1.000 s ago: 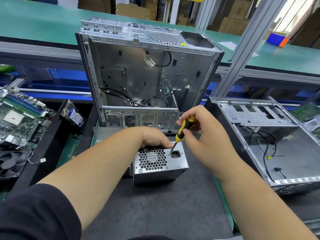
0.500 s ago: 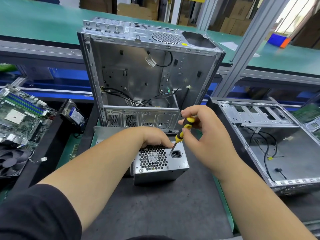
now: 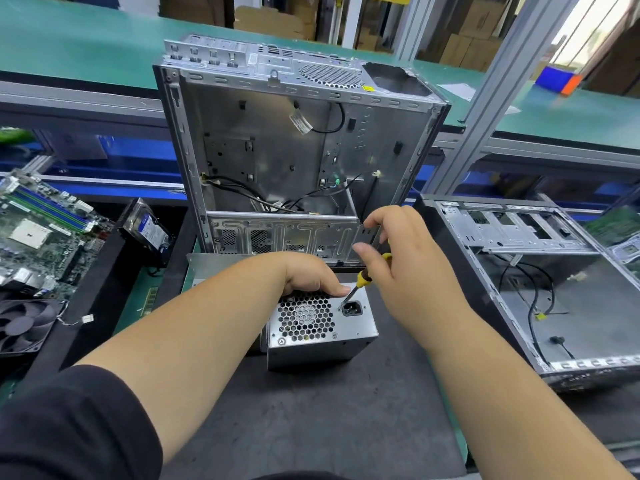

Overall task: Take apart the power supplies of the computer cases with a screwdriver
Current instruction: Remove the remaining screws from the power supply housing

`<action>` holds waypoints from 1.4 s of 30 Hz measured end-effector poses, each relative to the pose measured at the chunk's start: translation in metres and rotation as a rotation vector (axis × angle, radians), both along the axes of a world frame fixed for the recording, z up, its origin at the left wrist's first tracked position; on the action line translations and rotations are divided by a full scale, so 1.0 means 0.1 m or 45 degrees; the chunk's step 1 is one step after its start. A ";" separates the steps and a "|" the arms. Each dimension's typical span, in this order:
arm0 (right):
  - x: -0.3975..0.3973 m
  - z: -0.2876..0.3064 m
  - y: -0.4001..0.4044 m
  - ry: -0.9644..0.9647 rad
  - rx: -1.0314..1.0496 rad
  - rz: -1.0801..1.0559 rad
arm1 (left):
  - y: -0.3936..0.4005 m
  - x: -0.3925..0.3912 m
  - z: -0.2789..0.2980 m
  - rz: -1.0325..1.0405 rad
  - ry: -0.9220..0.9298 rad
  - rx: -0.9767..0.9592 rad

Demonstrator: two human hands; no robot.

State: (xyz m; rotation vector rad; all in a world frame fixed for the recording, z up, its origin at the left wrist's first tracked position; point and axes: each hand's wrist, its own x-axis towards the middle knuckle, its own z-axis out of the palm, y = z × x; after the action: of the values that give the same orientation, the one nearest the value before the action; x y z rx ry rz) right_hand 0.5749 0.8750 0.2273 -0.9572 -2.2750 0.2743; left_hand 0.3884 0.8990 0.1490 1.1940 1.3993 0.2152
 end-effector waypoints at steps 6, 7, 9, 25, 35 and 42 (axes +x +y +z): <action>0.02 0.01 0.01 0.123 -0.217 0.081 | 0.00 0.02 0.04 0.003 0.000 -0.008; 0.02 0.01 0.01 0.132 -0.234 0.089 | -0.01 0.02 0.04 0.006 -0.007 -0.013; 0.01 0.02 -0.01 0.151 -0.265 0.115 | 0.00 0.01 0.01 0.002 0.007 0.006; 0.02 -0.01 0.01 0.150 -0.085 0.178 | 0.02 0.00 -0.02 0.006 -0.050 -0.064; 0.03 -0.01 0.02 0.146 -0.156 0.192 | 0.03 0.00 -0.04 0.004 -0.026 -0.031; 0.01 0.01 0.04 0.144 -0.061 0.217 | 0.05 -0.01 -0.05 0.010 -0.004 -0.033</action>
State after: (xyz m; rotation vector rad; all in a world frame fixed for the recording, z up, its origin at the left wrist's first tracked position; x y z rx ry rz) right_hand 0.5756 0.8793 0.2282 -0.7519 -2.2571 0.4469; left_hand 0.3871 0.9038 0.1440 1.1660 1.4003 0.2038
